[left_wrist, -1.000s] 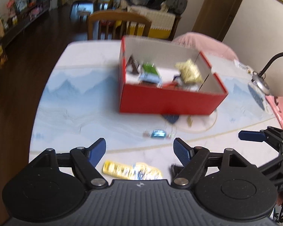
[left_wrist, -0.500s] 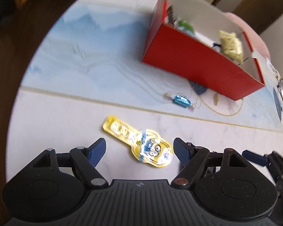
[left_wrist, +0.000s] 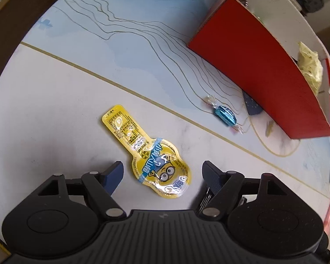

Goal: Organize snacks
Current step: 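Grasp the yellow Minion jelly pack with the left tool while the right tool grasps the black snack pack, then carry both held packs over the red box with both tools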

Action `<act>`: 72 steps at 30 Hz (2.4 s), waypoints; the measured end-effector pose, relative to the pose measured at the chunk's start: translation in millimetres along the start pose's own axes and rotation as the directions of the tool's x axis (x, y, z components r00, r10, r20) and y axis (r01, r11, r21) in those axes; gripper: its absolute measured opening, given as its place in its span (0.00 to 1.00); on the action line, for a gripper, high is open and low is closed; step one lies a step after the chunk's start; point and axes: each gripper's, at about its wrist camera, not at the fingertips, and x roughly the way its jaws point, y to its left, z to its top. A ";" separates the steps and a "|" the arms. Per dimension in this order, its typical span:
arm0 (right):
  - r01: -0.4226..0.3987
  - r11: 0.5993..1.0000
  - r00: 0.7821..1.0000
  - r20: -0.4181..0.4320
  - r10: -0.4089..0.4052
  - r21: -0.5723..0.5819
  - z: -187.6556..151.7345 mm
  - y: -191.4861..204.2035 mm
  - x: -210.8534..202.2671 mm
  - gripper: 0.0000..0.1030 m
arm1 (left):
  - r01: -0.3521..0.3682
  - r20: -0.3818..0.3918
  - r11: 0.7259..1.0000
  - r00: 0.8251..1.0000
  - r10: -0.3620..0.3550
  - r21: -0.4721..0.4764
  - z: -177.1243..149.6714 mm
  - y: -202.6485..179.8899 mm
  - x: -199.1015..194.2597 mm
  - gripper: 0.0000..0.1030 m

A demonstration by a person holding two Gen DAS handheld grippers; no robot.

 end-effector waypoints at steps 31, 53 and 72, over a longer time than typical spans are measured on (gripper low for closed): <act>-0.007 0.985 0.998 -0.060 -0.003 -0.171 17.9 7.9 32.1 0.43 | -0.142 0.069 0.990 0.988 0.139 0.029 1.1 -15.6 20.0 0.51; 0.077 0.986 0.994 0.063 -0.088 0.149 -2.9 -24.2 -8.4 0.37 | -0.103 0.114 0.994 0.989 0.096 0.049 -3.5 18.2 -9.9 0.48; 0.179 0.909 0.929 0.241 -0.282 0.376 -3.3 -36.7 -68.2 0.34 | -0.042 0.251 0.975 0.968 -0.014 0.216 -1.8 0.6 -65.1 0.48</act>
